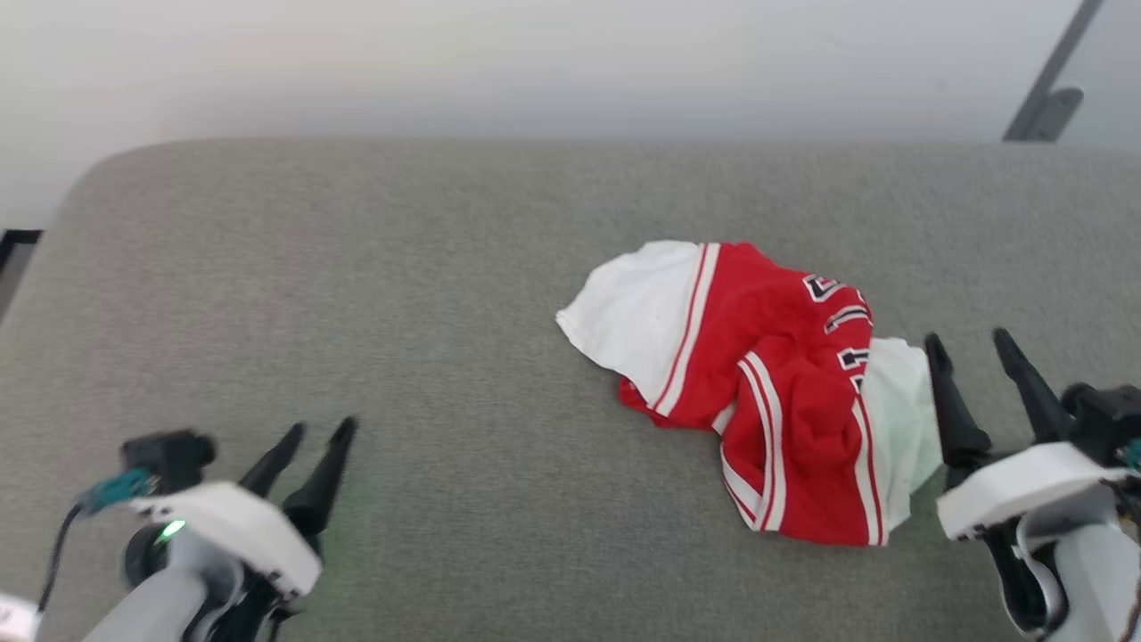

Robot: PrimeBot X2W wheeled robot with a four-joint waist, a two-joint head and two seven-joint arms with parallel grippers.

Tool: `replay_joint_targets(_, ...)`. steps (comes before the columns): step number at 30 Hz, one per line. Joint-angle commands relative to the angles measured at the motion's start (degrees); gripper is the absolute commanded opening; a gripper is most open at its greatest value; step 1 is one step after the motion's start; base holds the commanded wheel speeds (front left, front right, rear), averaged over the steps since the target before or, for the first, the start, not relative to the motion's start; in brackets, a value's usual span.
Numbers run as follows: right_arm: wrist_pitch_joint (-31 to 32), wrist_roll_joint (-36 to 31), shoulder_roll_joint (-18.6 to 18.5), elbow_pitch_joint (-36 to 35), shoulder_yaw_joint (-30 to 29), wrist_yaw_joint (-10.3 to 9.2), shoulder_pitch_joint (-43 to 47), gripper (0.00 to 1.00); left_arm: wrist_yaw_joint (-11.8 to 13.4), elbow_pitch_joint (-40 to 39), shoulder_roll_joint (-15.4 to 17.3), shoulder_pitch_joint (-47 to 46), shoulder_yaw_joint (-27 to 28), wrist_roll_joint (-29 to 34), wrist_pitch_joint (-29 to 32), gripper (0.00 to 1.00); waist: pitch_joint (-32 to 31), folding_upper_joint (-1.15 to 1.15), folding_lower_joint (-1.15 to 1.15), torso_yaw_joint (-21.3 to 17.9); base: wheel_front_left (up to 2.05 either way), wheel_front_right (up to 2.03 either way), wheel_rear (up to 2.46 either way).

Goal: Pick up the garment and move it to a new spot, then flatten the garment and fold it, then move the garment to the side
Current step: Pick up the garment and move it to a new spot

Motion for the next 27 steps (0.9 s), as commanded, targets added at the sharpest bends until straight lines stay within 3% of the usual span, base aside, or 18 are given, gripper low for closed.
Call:
replay_joint_targets(1,0.19,0.48,-0.36,-0.38,-0.57,-0.02,1.29,1.00,0.14,0.07,-0.05,2.44,2.65,2.03,-0.25,1.00,-2.19,0.00,0.00,2.05,0.00,0.00,0.00)
replay_joint_targets(10,1.21,-0.02,-0.53,-2.58,-3.14,-0.02,5.97,1.00,0.79,-6.01,-3.83,16.81,23.47,19.65,-0.19,1.00,-4.97,0.00,0.00,1.75,0.00,0.00,0.00)
replay_joint_targets(16,0.85,-0.81,1.42,-4.36,-3.38,-0.02,5.02,1.00,2.63,-14.81,-9.33,23.36,35.64,34.84,-0.20,1.00,-4.94,0.00,0.00,0.37,0.00,0.00,0.00)
replay_joint_targets(21,0.72,-1.65,1.65,-5.30,-2.88,-0.02,3.93,1.00,2.34,-20.14,-13.16,25.70,42.03,44.80,-0.20,1.00,-4.58,0.00,0.00,-0.69,0.00,0.00,0.00)
replay_joint_targets(27,0.56,-2.03,1.22,-6.51,-3.46,-0.02,3.20,1.00,0.99,-22.92,-16.27,26.56,46.32,50.11,-0.20,1.00,-3.85,0.00,0.00,-1.62,0.00,0.00,0.00)
